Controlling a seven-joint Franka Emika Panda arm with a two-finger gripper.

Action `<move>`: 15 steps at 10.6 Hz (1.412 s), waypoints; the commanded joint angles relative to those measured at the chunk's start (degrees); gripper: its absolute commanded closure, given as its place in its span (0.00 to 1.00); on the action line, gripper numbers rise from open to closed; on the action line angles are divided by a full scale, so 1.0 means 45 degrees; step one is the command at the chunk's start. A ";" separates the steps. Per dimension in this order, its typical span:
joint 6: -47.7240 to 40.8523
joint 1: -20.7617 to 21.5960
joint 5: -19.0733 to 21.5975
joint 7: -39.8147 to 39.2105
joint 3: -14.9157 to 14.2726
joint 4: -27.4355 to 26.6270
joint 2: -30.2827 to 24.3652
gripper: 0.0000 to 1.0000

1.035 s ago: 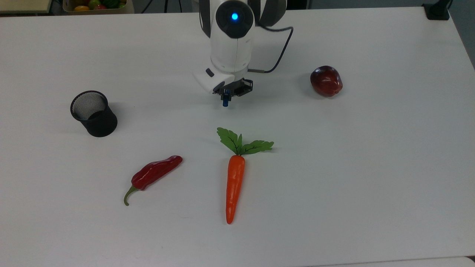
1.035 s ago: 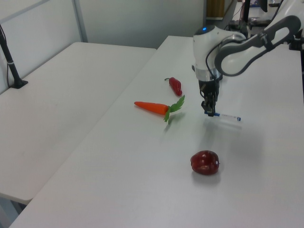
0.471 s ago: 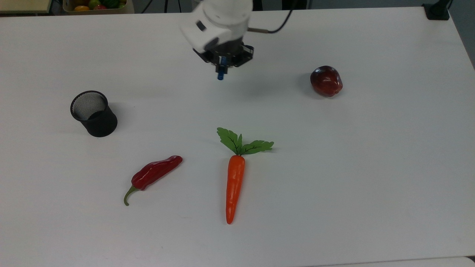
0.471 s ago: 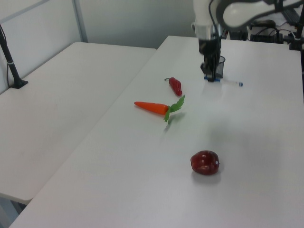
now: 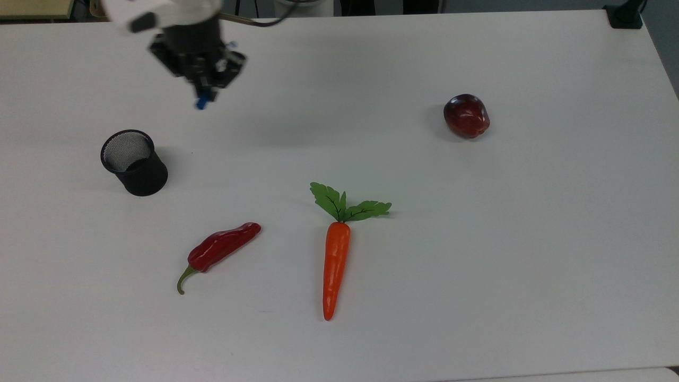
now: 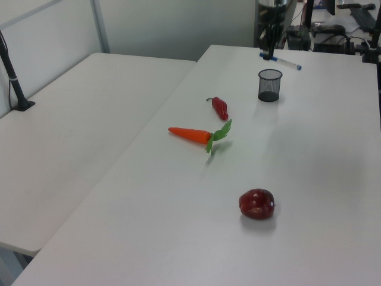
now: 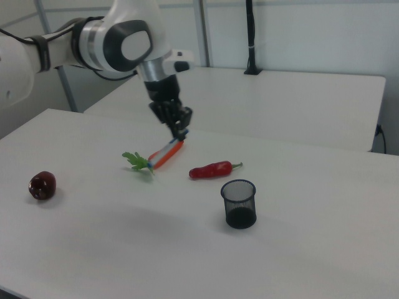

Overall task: Place marker
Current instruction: 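Lower the marker into the pen cup and open the gripper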

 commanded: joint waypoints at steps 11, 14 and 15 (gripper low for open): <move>0.9505 -0.1897 -0.1073 -0.0727 -0.0581 -0.2206 0.1767 0.84; 0.9525 -0.1955 -0.1212 -0.0727 -0.0581 -0.2519 0.1788 0.82; 0.9506 -0.1956 -0.1212 -0.0727 -0.0581 -0.2519 0.1788 0.82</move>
